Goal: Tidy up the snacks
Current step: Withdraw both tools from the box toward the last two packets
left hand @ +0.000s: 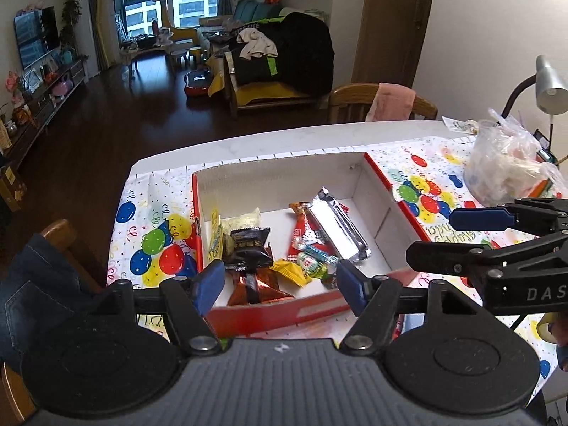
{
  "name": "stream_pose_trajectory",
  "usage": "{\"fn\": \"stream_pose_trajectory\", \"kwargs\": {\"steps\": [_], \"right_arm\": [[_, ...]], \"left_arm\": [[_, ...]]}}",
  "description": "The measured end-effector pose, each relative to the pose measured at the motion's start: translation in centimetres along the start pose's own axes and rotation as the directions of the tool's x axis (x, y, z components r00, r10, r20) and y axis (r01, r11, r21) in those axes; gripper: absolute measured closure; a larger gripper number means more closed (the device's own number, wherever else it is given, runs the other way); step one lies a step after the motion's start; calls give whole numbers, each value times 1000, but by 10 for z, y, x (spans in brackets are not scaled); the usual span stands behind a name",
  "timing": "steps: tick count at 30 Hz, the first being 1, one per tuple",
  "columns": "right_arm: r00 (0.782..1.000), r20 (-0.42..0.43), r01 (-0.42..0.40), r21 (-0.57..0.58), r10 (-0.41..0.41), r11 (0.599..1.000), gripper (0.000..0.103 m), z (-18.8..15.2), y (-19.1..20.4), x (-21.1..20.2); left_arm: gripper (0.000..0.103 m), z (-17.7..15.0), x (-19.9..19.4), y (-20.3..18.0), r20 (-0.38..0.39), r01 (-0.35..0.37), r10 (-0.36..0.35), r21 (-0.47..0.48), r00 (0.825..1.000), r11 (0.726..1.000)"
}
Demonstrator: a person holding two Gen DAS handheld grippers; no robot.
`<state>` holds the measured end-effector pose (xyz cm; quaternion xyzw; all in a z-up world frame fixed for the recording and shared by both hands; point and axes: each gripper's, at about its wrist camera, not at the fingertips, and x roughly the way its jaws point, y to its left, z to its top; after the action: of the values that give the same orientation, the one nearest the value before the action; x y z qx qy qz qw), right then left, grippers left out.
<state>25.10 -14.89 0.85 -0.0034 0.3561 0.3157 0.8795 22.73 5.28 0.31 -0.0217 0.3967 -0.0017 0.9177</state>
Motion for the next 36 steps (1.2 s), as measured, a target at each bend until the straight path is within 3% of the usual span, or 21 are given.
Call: {"fn": "stream_pose_trajectory", "kwargs": {"steps": [5,19,28,36], "right_arm": [[1000,17,2,-8,-2,1000,20,-13,4,-11],[1000,11,8,24,-8,1000,8,-62,-9,-23],[996,-77,54,21,-52,998,1,-102,-34,-15],[978,-176,110,4,-108,994,1,-125,-58,6]], "left_arm": [[34,-14,-10,-5,25,-31,30,21,999,999],[26,-51,-18,-18,3,13,-13,27,1000,1000],[25,-84,4,-30,-84,82,-75,78,994,994],[25,-104,27,-39,-185,202,-176,134,967,970]]}}
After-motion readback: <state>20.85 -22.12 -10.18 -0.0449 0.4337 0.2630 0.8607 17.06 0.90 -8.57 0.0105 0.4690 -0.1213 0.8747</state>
